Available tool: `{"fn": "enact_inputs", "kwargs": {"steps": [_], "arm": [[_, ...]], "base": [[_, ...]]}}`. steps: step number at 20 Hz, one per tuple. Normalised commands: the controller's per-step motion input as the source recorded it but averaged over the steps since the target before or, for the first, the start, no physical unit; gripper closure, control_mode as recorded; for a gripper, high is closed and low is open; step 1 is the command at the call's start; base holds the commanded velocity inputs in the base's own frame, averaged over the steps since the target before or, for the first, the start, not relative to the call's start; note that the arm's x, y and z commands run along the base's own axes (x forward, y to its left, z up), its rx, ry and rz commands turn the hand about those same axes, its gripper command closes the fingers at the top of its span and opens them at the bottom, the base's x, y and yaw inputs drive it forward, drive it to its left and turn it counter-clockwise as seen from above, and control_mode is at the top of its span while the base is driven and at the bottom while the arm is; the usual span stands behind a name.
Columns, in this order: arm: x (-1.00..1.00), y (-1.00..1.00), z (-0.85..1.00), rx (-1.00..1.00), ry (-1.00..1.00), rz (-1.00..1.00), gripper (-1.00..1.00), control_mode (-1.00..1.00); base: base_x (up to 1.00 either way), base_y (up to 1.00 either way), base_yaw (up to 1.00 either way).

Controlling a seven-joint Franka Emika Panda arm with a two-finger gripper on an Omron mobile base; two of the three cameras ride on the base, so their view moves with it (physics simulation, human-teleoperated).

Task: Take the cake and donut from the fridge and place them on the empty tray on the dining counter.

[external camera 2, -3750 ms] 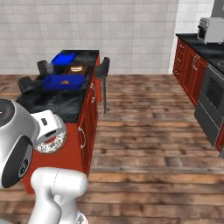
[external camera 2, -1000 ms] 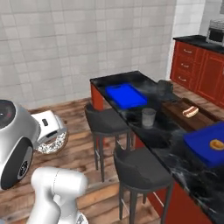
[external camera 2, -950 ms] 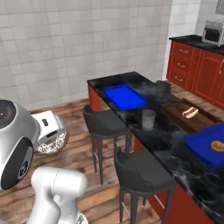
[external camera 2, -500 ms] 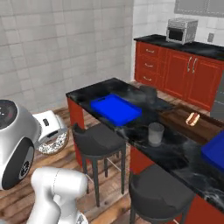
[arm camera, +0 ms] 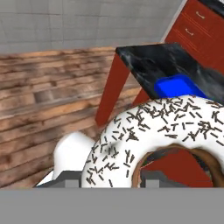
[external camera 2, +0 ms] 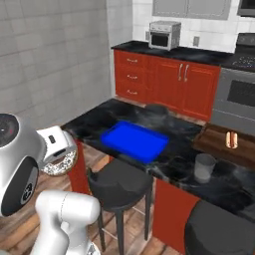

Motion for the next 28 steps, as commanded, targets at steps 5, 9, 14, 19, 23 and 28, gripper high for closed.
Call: {"fn": "enact_inputs", "kwargs": {"steps": [5, 9, 14, 19, 23, 28], "arm": [[0.0, 0.0, 0.0, 0.0, 0.0, 0.0, 1.0, 1.0], [0.0, 0.0, 0.0, 0.0, 0.0, 0.0, 1.0, 1.0], [0.0, 0.0, 0.0, 0.0, 0.0, 0.0, 1.0, 1.0], [0.0, 0.0, 0.0, 0.0, 0.0, 0.0, 1.0, 1.0], [0.0, 0.0, 0.0, 0.0, 0.0, 0.0, 1.0, 1.0], [0.0, 0.0, 0.0, 0.0, 0.0, 0.0, 1.0, 1.0]], "base": [[1.0, 0.93, -0.46], [1.0, 0.64, -0.44], [1.0, 0.16, -0.42], [1.0, 0.02, -0.42], [1.0, 0.07, -0.39], [0.8, 0.02, -0.1]]}}
